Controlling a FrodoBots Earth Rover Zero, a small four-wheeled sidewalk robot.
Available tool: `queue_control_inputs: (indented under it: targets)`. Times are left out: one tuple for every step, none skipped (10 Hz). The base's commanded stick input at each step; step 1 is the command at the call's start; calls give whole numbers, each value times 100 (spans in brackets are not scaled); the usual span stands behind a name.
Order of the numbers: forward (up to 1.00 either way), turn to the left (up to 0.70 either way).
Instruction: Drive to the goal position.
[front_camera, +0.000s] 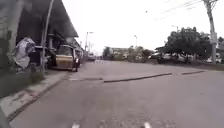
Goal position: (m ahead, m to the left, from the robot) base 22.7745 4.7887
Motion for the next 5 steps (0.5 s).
queue_control_inputs:
  targets:
    - [70,0]
    - [70,0]
    - [70,0]
    - [70,0]
    - [70,0]
